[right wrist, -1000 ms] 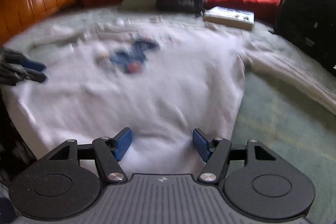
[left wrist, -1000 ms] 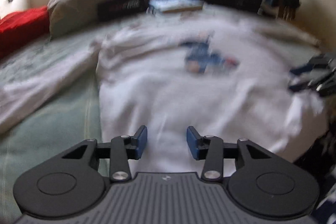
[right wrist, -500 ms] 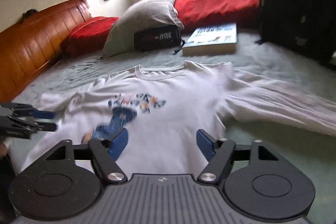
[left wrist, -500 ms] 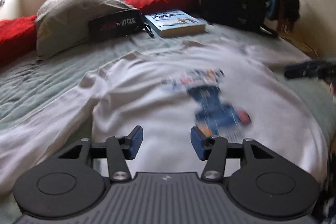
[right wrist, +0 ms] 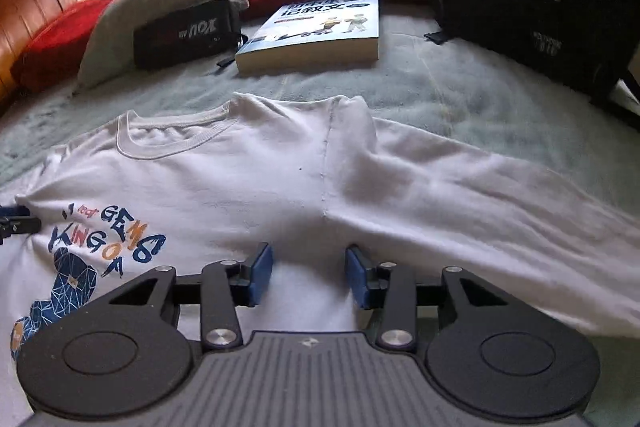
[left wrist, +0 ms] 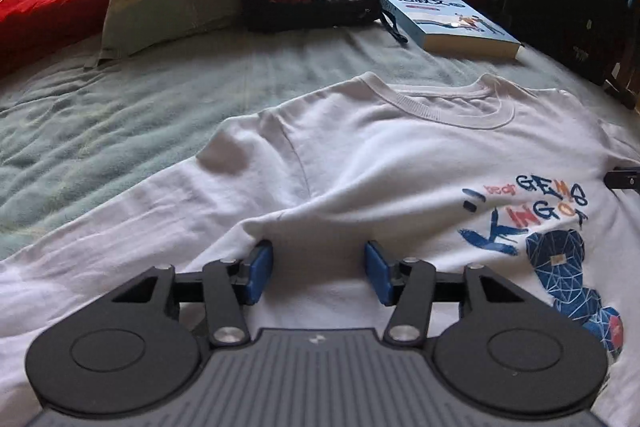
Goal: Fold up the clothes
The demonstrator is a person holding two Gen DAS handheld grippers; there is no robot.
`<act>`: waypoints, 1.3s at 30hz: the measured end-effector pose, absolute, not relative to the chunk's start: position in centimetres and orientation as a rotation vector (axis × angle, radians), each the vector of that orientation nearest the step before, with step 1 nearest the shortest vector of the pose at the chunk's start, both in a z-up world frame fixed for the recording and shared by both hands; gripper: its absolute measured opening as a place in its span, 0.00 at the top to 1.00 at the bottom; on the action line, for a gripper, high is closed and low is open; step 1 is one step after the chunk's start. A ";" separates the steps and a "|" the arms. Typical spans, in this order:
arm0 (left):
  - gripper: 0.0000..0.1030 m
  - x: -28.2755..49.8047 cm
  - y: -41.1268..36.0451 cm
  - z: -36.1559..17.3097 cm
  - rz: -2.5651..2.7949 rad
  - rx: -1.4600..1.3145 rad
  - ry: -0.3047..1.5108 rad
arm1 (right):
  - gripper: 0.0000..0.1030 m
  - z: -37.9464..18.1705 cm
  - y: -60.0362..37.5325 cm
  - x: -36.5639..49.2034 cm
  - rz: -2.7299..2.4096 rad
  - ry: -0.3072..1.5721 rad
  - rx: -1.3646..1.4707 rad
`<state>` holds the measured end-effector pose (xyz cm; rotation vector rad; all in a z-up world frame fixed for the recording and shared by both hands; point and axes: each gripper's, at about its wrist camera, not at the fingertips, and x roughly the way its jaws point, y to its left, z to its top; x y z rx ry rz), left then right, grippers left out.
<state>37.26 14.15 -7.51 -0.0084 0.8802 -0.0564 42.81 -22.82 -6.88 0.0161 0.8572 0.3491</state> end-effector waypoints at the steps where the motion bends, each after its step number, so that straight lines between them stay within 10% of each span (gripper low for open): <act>1: 0.51 36.8 14.1 -7.0 -0.058 0.001 0.873 | 0.52 -6.3 -22.9 42.2 0.351 0.852 0.010; 4: 0.50 33.9 13.3 -4.9 -0.109 0.071 0.822 | 0.32 -4.5 -23.0 39.1 0.408 0.821 -0.028; 17: 0.32 17.0 8.5 -7.9 -0.475 0.286 0.776 | 0.08 -9.1 -22.2 21.5 0.702 0.723 -0.348; 39: 0.28 14.9 7.6 -5.3 -0.305 0.226 0.747 | 0.05 -7.2 -24.3 15.6 0.614 0.692 -0.302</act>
